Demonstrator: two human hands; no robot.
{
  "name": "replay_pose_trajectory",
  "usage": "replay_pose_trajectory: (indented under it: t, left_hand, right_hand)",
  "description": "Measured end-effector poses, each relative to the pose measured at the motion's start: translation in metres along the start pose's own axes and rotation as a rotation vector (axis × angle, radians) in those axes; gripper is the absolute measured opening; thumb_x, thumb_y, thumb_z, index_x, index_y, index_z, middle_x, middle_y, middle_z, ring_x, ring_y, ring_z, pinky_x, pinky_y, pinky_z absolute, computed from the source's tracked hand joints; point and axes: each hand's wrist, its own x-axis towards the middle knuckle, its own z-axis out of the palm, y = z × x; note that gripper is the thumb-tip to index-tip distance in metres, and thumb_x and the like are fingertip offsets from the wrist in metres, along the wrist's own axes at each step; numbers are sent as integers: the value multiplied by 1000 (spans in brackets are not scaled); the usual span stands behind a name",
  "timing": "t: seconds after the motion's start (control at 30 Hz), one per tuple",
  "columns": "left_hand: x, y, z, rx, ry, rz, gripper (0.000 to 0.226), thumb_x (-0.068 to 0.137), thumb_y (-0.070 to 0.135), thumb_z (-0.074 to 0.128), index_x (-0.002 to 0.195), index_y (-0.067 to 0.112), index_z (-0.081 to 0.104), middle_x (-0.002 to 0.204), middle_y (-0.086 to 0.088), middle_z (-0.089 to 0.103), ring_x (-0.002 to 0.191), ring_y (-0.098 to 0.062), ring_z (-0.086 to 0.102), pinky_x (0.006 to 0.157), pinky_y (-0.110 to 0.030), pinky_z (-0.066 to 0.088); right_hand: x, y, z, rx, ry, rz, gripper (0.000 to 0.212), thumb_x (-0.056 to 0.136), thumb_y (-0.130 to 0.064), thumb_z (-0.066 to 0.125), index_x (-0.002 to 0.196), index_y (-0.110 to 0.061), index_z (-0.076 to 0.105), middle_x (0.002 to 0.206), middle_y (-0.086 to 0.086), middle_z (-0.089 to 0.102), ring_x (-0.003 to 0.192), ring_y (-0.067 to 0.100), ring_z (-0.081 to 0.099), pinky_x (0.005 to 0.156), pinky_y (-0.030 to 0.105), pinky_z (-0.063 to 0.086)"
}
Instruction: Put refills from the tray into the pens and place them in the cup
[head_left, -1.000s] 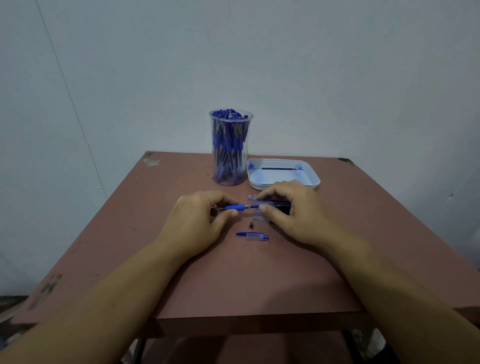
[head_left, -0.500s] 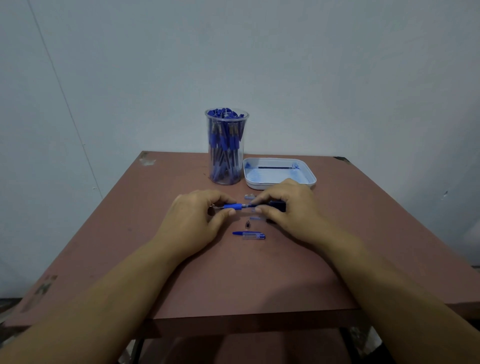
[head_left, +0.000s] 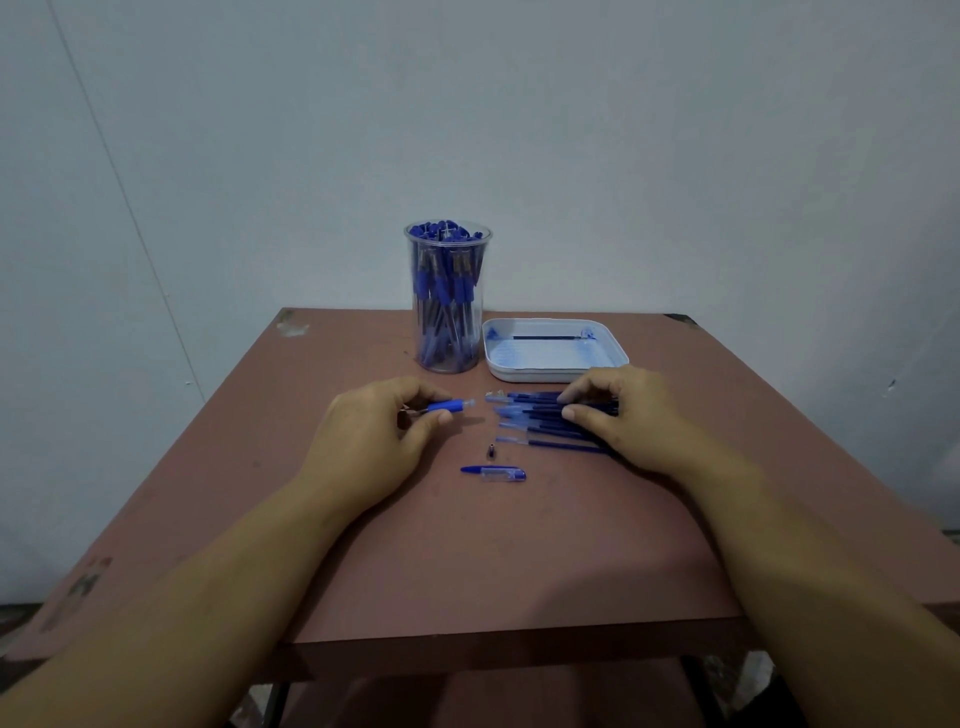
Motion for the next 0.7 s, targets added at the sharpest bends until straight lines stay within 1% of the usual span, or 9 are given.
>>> replay_pose_trajectory:
  t: [0.07,0.1,0.17,0.23,0.3,0.4,0.53,0.63,0.7]
  left_hand:
    - [0,0,0,1,-8,-1,14,88,33,69,102,35,73,78,30,59,74,8,56,69,-15,41]
    - [0,0,0,2,-9,2,14,88,33,69,102,35,73,78,29,60,75,8,56,69,-15,42]
    - [0,0,1,2,-9,4,15,88,34,69,102,35,73,78,29,60,75,8,56,68,-14,41]
    - [0,-1,1,0,-12,2,15,88,35,69,103,35,73,78,28,61,75,8,56,67,-13,40]
    - [0,-1,2,-3,-14,-2,15,88,35,69,103,35,73,79,27,62,76,8,56,66,-12,39]
    - [1,-2,2,-12,-21,-6,16,88,35,69,103,34,73,81,25,64,76,7,56,67,-14,41]
    - [1,-2,2,-21,-26,-3,17,88,36,69,104,34,73,84,23,66,77,5,57,69,-16,44]
    - [3,-3,4,-18,-23,9,17,88,36,69,104,35,73,82,25,65,77,3,58,68,-16,43]
    - [5,-3,5,-22,-18,5,15,88,35,69,103,36,73,80,28,63,78,4,58,68,-15,43]
  right_hand:
    - [0,0,1,-23,-11,-12,17,87,-25,71,84,-40,65,87,-22,62,87,-13,51,72,4,35]
    - [0,0,1,-36,-8,-19,19,86,-26,72,83,-43,64,89,-21,62,90,-10,51,73,5,34]
    - [0,1,1,-46,8,-36,25,85,-28,72,81,-49,60,90,-21,62,93,-2,49,78,13,36]
    - [1,0,1,-46,17,-49,28,84,-28,73,80,-51,58,90,-22,62,96,3,49,81,21,38]
    - [1,-1,1,-61,9,-60,28,84,-29,74,80,-52,57,89,-23,61,96,5,49,81,24,38]
    - [0,-2,-2,-83,-10,-76,25,84,-30,73,80,-49,58,88,-24,60,95,3,48,80,23,37]
    - [14,-3,-12,-28,-8,-42,21,86,-28,71,80,-45,61,91,-21,61,93,-7,48,76,15,35]
    - [37,-1,-25,-41,-43,1,15,89,-31,68,84,-43,62,96,-22,60,95,-2,49,74,19,35]
    - [52,2,-31,-81,-71,28,6,91,-31,65,93,-37,65,96,-23,57,94,0,50,70,13,34]
